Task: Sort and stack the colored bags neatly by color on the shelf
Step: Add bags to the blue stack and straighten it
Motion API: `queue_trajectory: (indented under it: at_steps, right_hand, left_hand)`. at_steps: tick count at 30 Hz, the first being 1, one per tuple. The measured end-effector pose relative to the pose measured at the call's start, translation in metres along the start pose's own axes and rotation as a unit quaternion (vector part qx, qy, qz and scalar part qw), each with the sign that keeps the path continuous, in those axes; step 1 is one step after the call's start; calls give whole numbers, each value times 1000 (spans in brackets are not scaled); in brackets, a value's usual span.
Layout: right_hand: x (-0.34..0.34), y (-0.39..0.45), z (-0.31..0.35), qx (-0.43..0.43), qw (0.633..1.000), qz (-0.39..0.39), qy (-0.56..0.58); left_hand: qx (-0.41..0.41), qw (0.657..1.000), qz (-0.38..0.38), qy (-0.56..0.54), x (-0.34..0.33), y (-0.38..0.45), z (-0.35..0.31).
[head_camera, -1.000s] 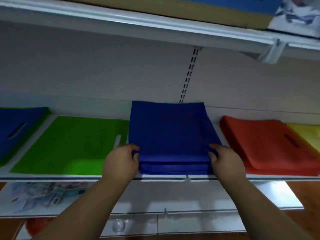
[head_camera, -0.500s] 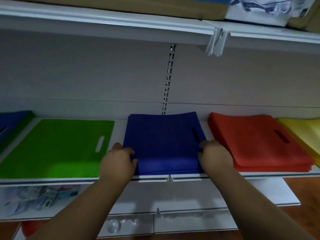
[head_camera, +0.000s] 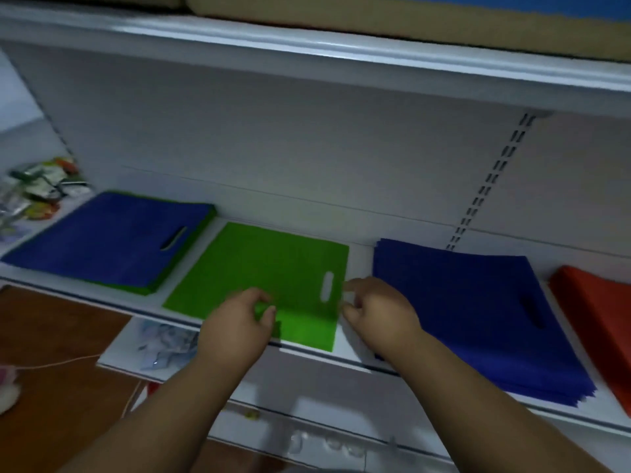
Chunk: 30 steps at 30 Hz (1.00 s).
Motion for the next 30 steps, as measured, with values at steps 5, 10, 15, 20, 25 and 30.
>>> queue_trajectory:
  at_steps: [5,10,15,20,25,30]
  right_hand:
    - [-69,46,121,60,997,29,28]
    - [-158,85,225,79,985,124,87]
    - [-214,113,273,27,985,165,50]
    - [-221,109,280,11,993,117,-3]
    - [-193,98,289,106,994,0,-4]
    - [-141,73,264,175,969,-174,24]
  left_hand:
    - [74,997,-18,-24,51,22,120]
    - [139,989,10,-52,87,33,228]
    - [184,972,48,-138,103,42,297]
    - [237,923,66,-295,87,41,320]
    - [311,862,23,-399,83,46,334]
    - [331,853,-85,-394,96,44,338]
Point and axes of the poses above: each hand's wrist, its own y-axis towards the middle knuckle, its own x-axis out of the back of the hand, z = x × y, the point moved 8 cm from there along y, towards the middle knuckle, and after that the axes turned 10 degrees about y, right-handed, at the moved point
